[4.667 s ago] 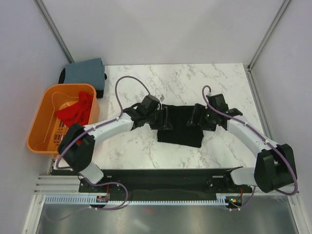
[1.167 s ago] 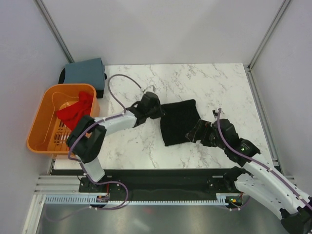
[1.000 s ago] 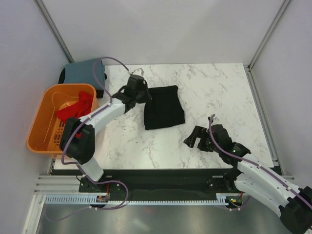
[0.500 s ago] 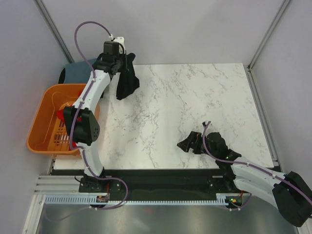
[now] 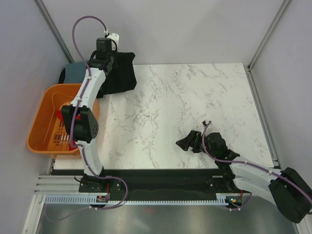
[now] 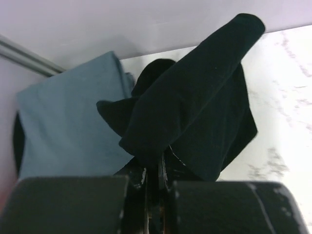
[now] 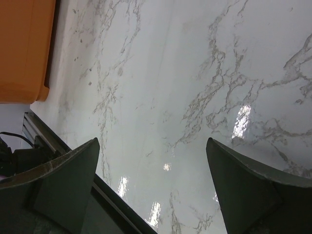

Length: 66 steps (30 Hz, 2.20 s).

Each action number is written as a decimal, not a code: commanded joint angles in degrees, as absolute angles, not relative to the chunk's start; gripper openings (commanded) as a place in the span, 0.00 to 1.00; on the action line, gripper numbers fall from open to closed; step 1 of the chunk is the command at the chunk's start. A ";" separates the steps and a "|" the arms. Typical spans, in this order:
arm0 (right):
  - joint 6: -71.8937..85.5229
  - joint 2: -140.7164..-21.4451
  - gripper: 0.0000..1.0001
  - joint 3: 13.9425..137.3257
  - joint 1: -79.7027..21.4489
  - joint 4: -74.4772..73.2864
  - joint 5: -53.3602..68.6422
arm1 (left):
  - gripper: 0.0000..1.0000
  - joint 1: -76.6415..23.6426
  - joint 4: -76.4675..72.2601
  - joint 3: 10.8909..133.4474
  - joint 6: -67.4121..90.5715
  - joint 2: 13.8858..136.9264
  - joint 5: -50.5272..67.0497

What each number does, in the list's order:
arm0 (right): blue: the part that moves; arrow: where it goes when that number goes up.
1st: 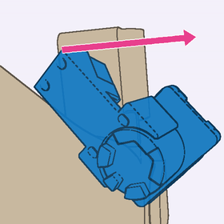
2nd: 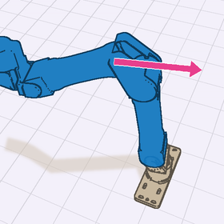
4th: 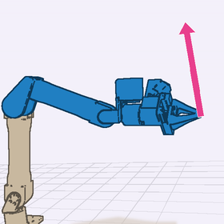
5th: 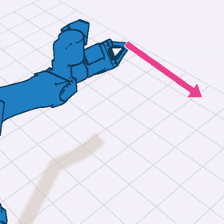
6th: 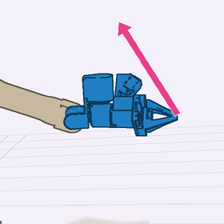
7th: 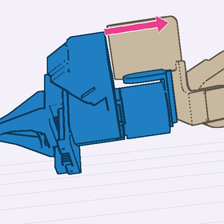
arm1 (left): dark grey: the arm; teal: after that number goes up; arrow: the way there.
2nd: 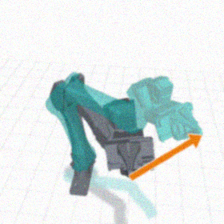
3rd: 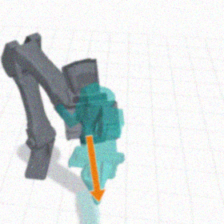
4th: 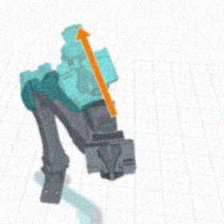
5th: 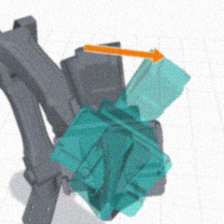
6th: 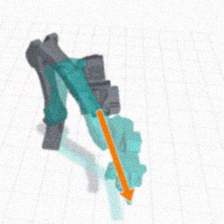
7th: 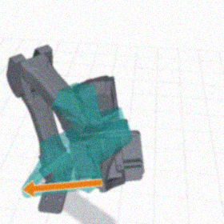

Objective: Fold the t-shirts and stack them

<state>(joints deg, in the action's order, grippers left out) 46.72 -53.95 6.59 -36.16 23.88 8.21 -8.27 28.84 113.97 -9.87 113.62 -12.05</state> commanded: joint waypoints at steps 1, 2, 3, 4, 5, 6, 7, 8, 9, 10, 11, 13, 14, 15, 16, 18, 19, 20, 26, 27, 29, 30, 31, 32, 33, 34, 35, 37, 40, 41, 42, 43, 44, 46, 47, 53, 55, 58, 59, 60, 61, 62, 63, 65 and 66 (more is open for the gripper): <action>46.93 -53.70 0.98 5.89 -36.47 28.04 9.14 | 0.02 -7.21 15.41 109.79 -20.89 109.78 -20.55; 47.02 -53.61 0.98 5.89 -36.47 28.04 9.14 | 0.02 -7.21 13.47 109.78 -20.92 109.78 -21.78; 47.02 -53.53 0.98 5.63 -36.39 28.12 9.14 | 0.02 -6.68 11.71 108.47 -23.44 109.34 -22.49; 47.11 -53.26 0.98 5.63 -36.47 28.21 9.14 | 0.02 -6.42 7.43 107.85 -24.95 109.16 -23.28; 47.11 -53.17 0.98 5.45 -36.47 28.39 9.14 | 0.02 -5.98 5.47 106.97 -28.35 109.16 -23.55; 47.11 -53.00 0.98 5.36 -36.47 28.39 9.14 | 0.02 -5.80 3.27 106.79 -30.22 109.25 -23.90; 47.11 -52.74 0.98 5.36 -36.47 28.48 9.14 | 0.02 -5.71 1.34 106.70 -32.15 109.51 -24.95; 47.11 -52.65 0.98 5.19 -36.39 28.56 9.14 | 0.02 -5.54 -2.95 106.61 -33.91 109.77 -25.57; 47.20 -52.56 0.98 5.19 -36.39 28.56 9.14 | 0.02 -5.10 -4.29 106.61 -36.62 109.95 -25.49; 47.20 -52.65 0.98 5.10 -36.47 28.65 9.14 | 0.02 -4.84 -5.61 106.52 -37.69 110.04 -25.49; 47.20 -52.65 0.98 5.10 -36.47 28.74 9.23 | 0.02 -4.66 -8.24 106.26 -38.84 110.04 -25.66; 47.20 -53.00 0.98 5.10 -36.47 28.92 9.23 | 0.02 -4.13 -10.45 106.08 -42.26 110.56 -26.71; 47.28 -53.09 0.98 5.18 -36.47 29.09 9.23 | 0.02 -3.96 -10.89 106.17 -42.97 110.74 -26.81; 47.29 -53.26 0.98 5.19 -36.47 29.27 9.23 | 0.02 -3.52 -11.25 106.26 -43.41 110.66 -26.81; 47.29 -53.52 0.98 5.10 -36.47 29.35 9.32 | 0.02 -3.34 -11.25 106.17 -43.33 110.48 -26.28; 47.20 -53.79 0.98 5.10 -36.47 29.62 9.32 | 0.02 -2.64 -10.47 105.65 -42.45 109.52 -24.79; 47.28 -54.05 0.98 5.27 -36.56 29.71 9.32 | 0.02 -2.46 -10.37 105.56 -42.97 109.25 -22.78; 47.29 -54.14 0.98 5.19 -36.48 29.79 9.40 | 0.02 -2.29 -10.37 105.73 -44.11 109.42 -22.59; 47.37 -54.75 0.98 5.27 -36.47 30.23 9.32 | 0.02 -1.06 -6.68 105.30 -42.90 106.53 -13.99; 47.37 -54.84 0.98 5.27 -36.39 30.41 9.32 | 0.02 -0.71 -6.51 104.94 -42.46 105.22 -12.32; 47.37 -55.28 0.98 5.36 -36.39 30.59 9.40 | 0.02 -0.44 -5.45 104.24 -42.63 104.07 -8.54; 47.46 -55.54 0.98 5.45 -36.39 30.67 9.40 | 0.02 -0.18 -4.93 103.98 -42.71 103.63 -7.31; 47.46 -55.72 0.98 5.45 -36.47 30.67 9.58 | 0.02 -0.09 -4.40 103.71 -42.80 102.49 -5.21; 47.46 -55.72 0.98 5.54 -36.47 30.67 9.49 | 0.02 -0.17 -4.22 102.84 -42.89 101.96 -4.66; 47.46 -55.64 0.98 5.45 -36.39 30.59 9.49 | 0.02 1.83 -4.22 102.14 -42.72 101.34 -3.18; 47.46 -55.55 0.98 5.36 -36.47 30.67 9.49 | 0.02 2.19 -4.13 101.61 -42.71 100.12 -2.82; 47.46 -55.46 0.98 5.36 -36.47 30.59 9.49 | 0.02 2.72 -4.22 100.30 -42.98 99.59 -2.73; 47.55 -55.20 0.98 5.27 -36.39 30.59 9.49 | 0.02 3.60 -4.22 98.88 -42.98 98.01 -1.94; 47.55 -54.93 0.98 5.10 -36.47 30.41 9.49 | 0.02 5.53 -4.22 96.42 -41.84 96.68 -0.62; 47.55 -54.84 0.98 5.18 -36.39 30.32 9.58 | 0.02 5.97 -4.22 95.20 -41.66 95.98 -0.27; 47.55 -54.76 0.98 5.10 -36.39 30.32 9.58 | 0.02 6.67 -5.26 94.32 -41.66 95.72 -0.26; 47.46 -54.58 0.98 5.10 -36.47 30.32 9.58 | 0.02 7.11 -5.97 93.52 -41.75 95.36 0.17; 47.55 -54.67 0.98 5.10 -36.47 30.15 9.58 | 0.02 7.82 -6.67 92.12 -41.14 95.10 1.31; 47.55 -54.67 0.98 5.10 -36.47 30.15 9.58 | 0.02 8.52 -8.17 91.32 -40.78 95.27 2.02; 47.55 -54.75 0.98 5.10 -36.47 30.32 9.58 | 0.02 9.05 -8.70 90.97 -40.09 95.36 1.93; 47.55 -55.19 0.98 5.27 -36.39 30.50 9.58 | 0.02 9.23 -10.20 92.46 -41.39 98.17 1.93; 47.55 -55.55 0.98 5.36 -36.39 30.58 9.58 | 0.02 9.32 -9.93 92.55 -41.92 98.52 3.24; 47.55 -55.90 0.98 5.36 -36.47 30.85 9.67 | 0.02 9.32 -10.11 91.94 -41.84 98.00 6.49; 47.55 -55.90 0.98 5.45 -36.47 30.94 9.67 | 0.02 9.40 -10.46 91.41 -41.57 97.74 7.29; 47.55 -56.16 0.98 5.45 -36.39 31.02 9.67 | 0.02 9.49 -11.33 91.23 -41.22 97.65 8.77; 47.55 -56.34 0.98 5.45 -36.39 31.03 9.67 | 0.02 9.41 -11.60 91.23 -41.13 97.47 9.05; 47.55 -56.42 0.98 5.62 -36.47 31.11 9.75 | 0.02 9.49 -12.04 91.32 -40.78 97.56 8.97; 47.46 -56.60 0.98 5.62 -36.39 31.11 9.84 | 0.02 9.49 -12.39 91.49 -40.61 97.65 8.44; 47.55 -56.86 0.98 5.71 -36.47 31.11 9.84 | 0.02 9.58 -12.30 92.19 -40.96 98.26 7.21; 47.46 -56.95 0.98 5.71 -36.47 31.20 9.84 | 0.02 9.67 -12.22 92.28 -40.96 98.35 6.77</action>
<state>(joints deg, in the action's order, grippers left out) 47.35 -56.60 5.48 -36.23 28.08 9.19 9.28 -5.06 90.15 -40.36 98.74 6.17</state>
